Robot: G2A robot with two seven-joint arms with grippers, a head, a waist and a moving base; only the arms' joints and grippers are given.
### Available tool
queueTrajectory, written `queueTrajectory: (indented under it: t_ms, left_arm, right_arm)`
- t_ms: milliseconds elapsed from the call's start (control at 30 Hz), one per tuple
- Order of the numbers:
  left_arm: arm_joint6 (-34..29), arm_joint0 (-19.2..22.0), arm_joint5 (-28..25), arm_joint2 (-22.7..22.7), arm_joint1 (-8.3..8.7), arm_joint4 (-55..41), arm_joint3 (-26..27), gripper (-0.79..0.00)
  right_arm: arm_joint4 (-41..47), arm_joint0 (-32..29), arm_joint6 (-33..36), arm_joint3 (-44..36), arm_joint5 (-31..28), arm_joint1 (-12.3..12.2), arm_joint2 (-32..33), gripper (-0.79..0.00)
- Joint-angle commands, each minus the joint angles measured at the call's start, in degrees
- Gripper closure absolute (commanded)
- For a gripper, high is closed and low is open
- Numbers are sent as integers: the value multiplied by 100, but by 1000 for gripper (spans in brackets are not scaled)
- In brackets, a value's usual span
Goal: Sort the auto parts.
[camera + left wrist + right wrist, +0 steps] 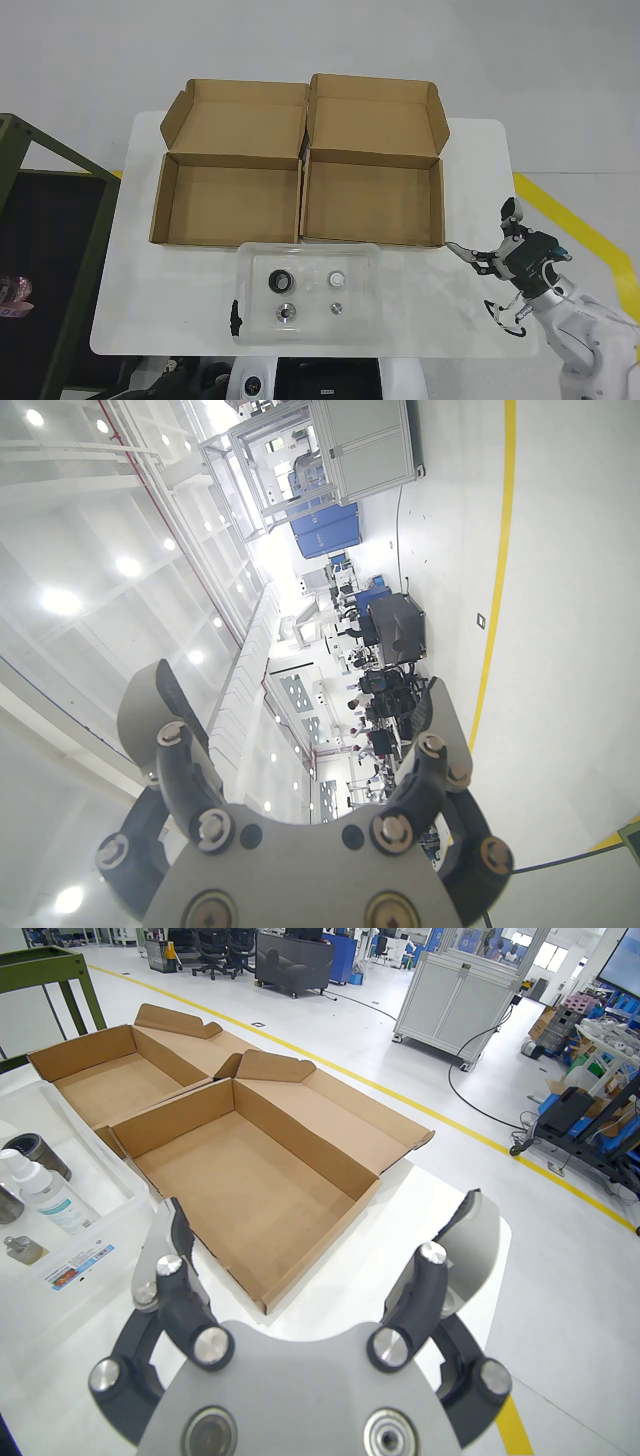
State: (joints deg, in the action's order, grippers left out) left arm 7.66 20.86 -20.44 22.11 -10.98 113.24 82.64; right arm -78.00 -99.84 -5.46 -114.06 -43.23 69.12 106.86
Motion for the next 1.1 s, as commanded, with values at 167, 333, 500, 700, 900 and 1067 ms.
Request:
queueTrajectory:
  t_ms: [167,333,500,700,900,1067]
  left_arm:
    - [0,0,0,0,0,0,0,-784]
    - [0,0,0,0,0,0,0,-784]
    - [0,0,0,0,0,0,0,-785]
    - [0,0,0,0,0,0,0,-785]
    - [0,0,0,0,0,0,0,-785]
    - [0,0,0,0,0,0,0,-785]
  right_arm:
    - [0,0,0,0,0,0,0,-784]
    - [0,0,0,0,0,0,0,-785]
    - [0,0,0,0,0,0,0,-785]
    - [0,18,69,8,72,-2,-31,-785]
    - [-126,197,499,-154,-506,-69,-330,-785]
    - [-49,346,941,-260,-1031,-118,-725,-785]
